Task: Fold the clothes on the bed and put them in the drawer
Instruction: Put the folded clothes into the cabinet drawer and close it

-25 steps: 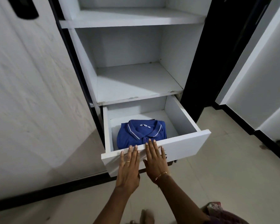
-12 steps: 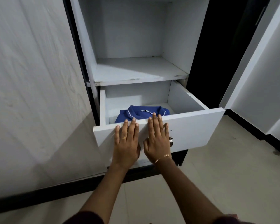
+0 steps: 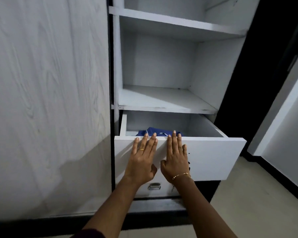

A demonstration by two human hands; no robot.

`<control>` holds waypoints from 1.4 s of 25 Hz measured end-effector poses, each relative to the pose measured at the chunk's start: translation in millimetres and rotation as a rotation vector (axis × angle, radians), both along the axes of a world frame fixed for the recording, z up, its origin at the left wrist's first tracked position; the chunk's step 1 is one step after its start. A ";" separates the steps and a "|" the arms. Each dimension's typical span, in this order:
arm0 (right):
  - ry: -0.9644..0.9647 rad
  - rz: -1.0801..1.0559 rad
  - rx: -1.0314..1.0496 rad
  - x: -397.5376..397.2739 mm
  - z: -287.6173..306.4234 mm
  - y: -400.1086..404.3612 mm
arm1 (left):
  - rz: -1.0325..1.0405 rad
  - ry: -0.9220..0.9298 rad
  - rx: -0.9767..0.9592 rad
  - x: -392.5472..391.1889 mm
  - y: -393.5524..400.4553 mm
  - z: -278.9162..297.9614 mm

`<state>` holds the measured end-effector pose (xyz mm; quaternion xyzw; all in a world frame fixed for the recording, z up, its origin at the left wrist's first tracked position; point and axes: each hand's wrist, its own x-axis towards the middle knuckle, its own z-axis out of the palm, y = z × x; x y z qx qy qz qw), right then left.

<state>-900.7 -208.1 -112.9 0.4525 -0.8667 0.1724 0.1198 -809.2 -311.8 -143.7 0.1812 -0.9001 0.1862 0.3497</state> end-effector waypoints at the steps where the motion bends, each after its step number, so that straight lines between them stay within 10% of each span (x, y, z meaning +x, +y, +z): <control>1: -0.002 -0.003 0.002 -6.5 1.8 -9.6 | 0.005 0.008 -0.008 -7.8 -8.4 -0.1; 13: 0.171 0.025 -0.086 -124.9 -11.2 -171.5 | 0.103 0.039 -0.038 -121.8 -165.8 -8.4; 28: 0.276 0.010 -0.106 -143.9 -38.8 -179.2 | 0.211 -0.059 0.061 -143.8 -175.6 -16.5; 35: 0.083 0.195 0.230 -146.7 -214.5 -102.5 | -0.075 -0.687 0.020 -137.0 -100.2 -160.5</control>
